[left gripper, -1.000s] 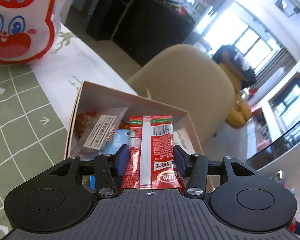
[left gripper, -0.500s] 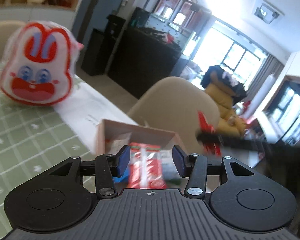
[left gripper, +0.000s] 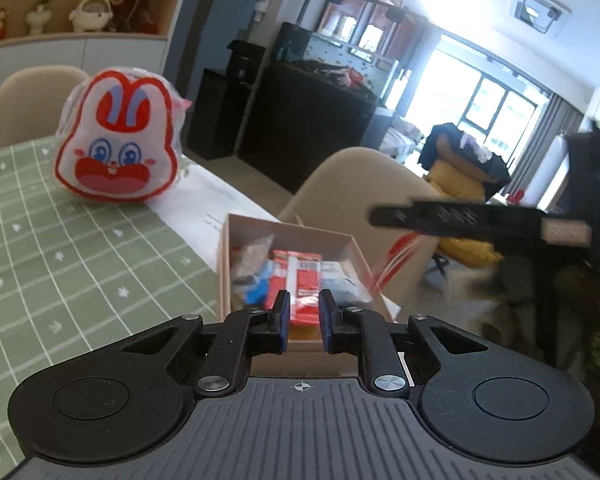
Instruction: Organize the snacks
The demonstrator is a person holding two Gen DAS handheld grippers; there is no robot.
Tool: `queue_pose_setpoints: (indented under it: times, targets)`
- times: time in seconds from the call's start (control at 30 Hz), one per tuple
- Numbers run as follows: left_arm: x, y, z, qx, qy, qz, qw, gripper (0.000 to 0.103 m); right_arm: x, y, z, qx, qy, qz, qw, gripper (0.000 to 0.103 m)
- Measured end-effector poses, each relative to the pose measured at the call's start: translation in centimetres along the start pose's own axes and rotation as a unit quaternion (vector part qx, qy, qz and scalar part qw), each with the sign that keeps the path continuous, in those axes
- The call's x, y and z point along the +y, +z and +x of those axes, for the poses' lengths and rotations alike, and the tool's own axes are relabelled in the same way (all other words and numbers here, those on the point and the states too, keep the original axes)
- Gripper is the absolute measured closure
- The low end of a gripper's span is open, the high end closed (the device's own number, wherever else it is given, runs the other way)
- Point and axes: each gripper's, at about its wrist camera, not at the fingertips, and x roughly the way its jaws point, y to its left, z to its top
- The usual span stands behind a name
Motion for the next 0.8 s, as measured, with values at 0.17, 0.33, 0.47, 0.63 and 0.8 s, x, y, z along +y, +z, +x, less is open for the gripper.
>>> queue_pose_setpoints:
  times: [0.17, 0.33, 0.47, 0.63, 0.8]
  targets:
    - [0.0, -1.3, -0.6, 0.012, 0.014, -0.009, 0.9998, 0.085, -0.3, 0.7, 4.8, 0.059, 0.009, 0.026, 0.998, 0.025]
    - [-0.3, -3.4, -0.8, 0.034, 0.105, 0.014, 0.9938, 0.086, 0.1, -1.9, 2.0, 0.005, -0.043, -0.001, 0.999, 0.025]
    - [-0.9, -3.1, -1.0, 0.041, 0.081, 0.020, 0.9957, 0.086, 1.6, -3.9, -3.9, -0.054, -0.076, -0.030, 0.995, 0.025]
    - [-2.9, -3.0, -1.6, 0.041, 0.078, 0.052, 0.9947, 0.086, 2.9, -7.0, -7.5, 0.038, -0.059, 0.005, 0.998, 0.024]
    - [-4.8, -3.5, -2.0, 0.059, 0.082, 0.077, 0.9919, 0.086, 3.4, -9.6, -8.7, 0.077, -0.061, 0.046, 0.994, 0.024]
